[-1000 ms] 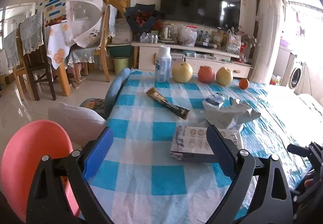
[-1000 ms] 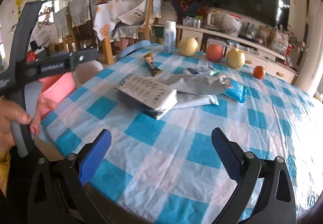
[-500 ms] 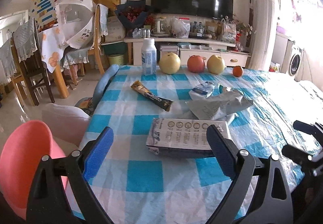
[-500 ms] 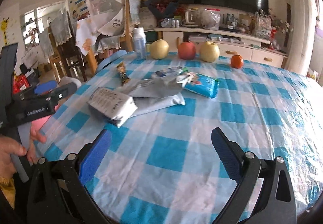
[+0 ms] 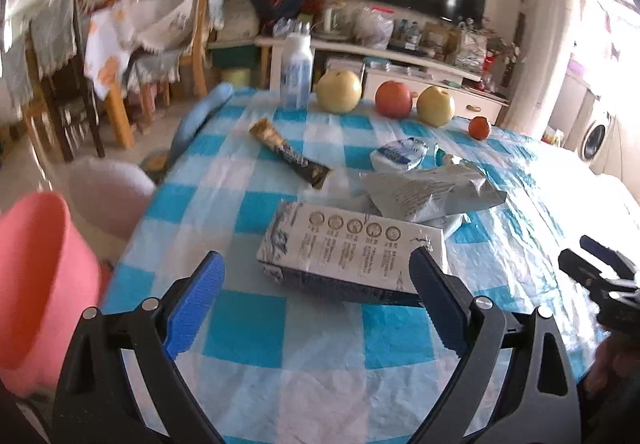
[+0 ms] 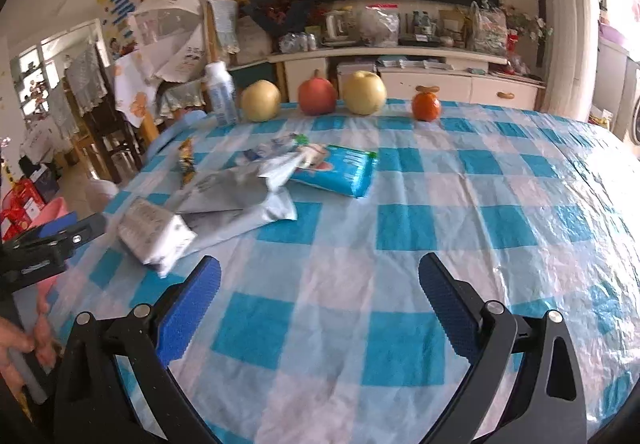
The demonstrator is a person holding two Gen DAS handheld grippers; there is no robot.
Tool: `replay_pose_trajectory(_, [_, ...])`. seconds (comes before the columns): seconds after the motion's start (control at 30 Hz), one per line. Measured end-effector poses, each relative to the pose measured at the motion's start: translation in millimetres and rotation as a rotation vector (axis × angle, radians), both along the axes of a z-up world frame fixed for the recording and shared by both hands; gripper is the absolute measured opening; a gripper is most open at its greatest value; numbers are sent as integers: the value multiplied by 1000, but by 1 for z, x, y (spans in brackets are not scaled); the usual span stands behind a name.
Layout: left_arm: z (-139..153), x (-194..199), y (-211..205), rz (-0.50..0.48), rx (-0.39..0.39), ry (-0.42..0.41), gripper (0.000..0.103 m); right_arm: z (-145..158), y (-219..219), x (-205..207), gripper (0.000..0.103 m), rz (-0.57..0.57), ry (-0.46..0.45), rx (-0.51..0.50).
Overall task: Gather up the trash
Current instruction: 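Move the left tool back to the table toward the white milk carton, then grasp the white milk carton with the left gripper while the right gripper grasps a white paper bag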
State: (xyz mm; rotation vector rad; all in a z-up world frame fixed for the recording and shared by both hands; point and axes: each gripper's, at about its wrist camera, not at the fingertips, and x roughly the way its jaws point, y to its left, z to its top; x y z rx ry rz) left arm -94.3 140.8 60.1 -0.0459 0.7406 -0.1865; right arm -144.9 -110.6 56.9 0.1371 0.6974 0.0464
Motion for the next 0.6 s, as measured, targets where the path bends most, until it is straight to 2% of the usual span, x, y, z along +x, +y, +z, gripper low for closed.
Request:
replay_pose_trajectory(0.1, [-3, 3, 7, 35, -94, 46, 94, -5, -5, 12, 98, 2, 18, 2])
replay_pose_trajectory(0.2, [-7, 8, 17, 66, -239, 101, 94, -10, -7, 25, 98, 2, 37, 1])
replay_pose_trajectory(0.27, [-10, 11, 22, 84, -303, 134, 94, -12, -8, 34, 98, 6, 45, 6])
replay_pose_trajectory(0.37, [-18, 18, 29, 131, -408, 193, 94, -10, -7, 45, 98, 45, 41, 27])
replay_pose_trajectory(0.43, [-24, 22, 35, 161, -497, 229, 94, -10, -5, 50, 98, 88, 46, 80])
replay_pose_trajectory(0.6, [-34, 30, 34, 198, -584, 283, 94, -9, -3, 67, 98, 180, 55, 268])
